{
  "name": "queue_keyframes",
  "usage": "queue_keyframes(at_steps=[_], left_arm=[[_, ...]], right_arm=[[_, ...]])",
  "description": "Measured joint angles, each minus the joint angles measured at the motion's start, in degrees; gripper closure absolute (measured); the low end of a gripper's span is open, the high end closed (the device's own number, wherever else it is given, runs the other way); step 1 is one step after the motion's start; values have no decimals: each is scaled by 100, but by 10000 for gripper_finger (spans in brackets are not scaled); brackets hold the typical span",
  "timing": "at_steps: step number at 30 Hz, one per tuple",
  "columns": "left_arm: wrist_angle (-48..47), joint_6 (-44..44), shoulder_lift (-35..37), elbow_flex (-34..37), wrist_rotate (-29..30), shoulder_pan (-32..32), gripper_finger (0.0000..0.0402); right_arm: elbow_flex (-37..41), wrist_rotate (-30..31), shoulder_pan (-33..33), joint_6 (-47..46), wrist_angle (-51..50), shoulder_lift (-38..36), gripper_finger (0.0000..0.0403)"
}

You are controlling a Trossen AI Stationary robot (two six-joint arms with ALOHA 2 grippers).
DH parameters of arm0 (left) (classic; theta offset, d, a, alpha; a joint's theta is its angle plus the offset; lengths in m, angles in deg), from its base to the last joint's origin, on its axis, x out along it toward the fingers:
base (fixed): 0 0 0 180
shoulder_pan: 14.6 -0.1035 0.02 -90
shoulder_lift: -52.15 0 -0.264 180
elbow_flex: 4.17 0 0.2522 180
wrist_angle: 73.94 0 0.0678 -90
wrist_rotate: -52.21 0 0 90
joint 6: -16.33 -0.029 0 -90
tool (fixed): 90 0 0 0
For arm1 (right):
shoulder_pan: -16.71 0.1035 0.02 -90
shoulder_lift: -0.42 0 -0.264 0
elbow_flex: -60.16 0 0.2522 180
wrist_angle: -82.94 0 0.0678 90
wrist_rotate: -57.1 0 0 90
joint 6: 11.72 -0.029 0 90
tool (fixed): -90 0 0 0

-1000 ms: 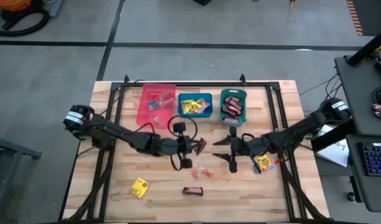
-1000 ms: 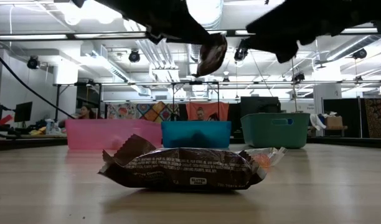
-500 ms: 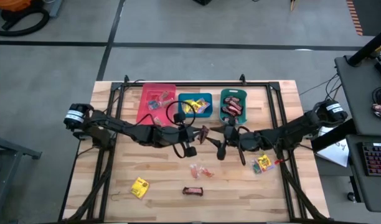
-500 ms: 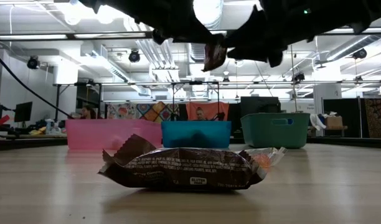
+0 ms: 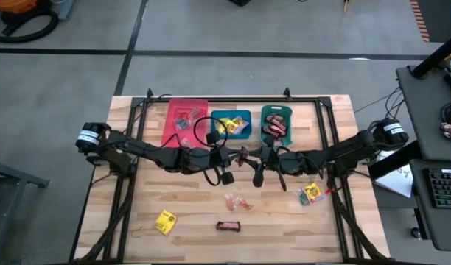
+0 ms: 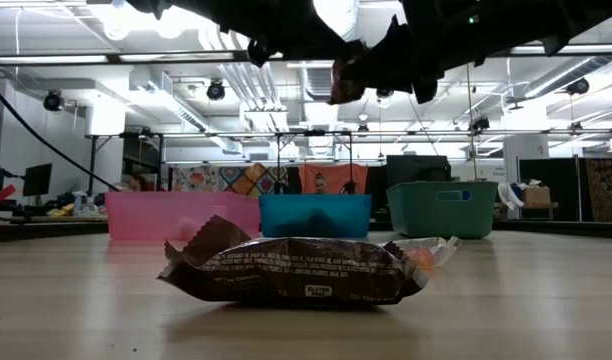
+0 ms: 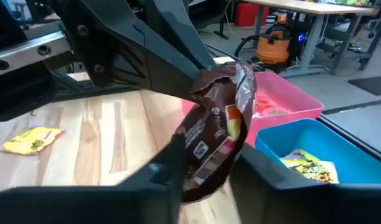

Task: Sort candy
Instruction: Put the left brown candy into the green bin

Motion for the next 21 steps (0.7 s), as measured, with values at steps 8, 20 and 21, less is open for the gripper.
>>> queue_keyframes(at_steps=[8, 20, 21], left_arm=[[29, 61, -17, 0, -4, -5, 388], [-1356, 351, 440, -2, -5, -33, 268], [-1523, 394, 502, -2, -2, -34, 263]], right_arm=[[0, 0, 2, 166, -21, -14, 379], [-372, 70, -338, -154, -1930, -321, 381], [-479, 108, -420, -183, -2276, -355, 381]])
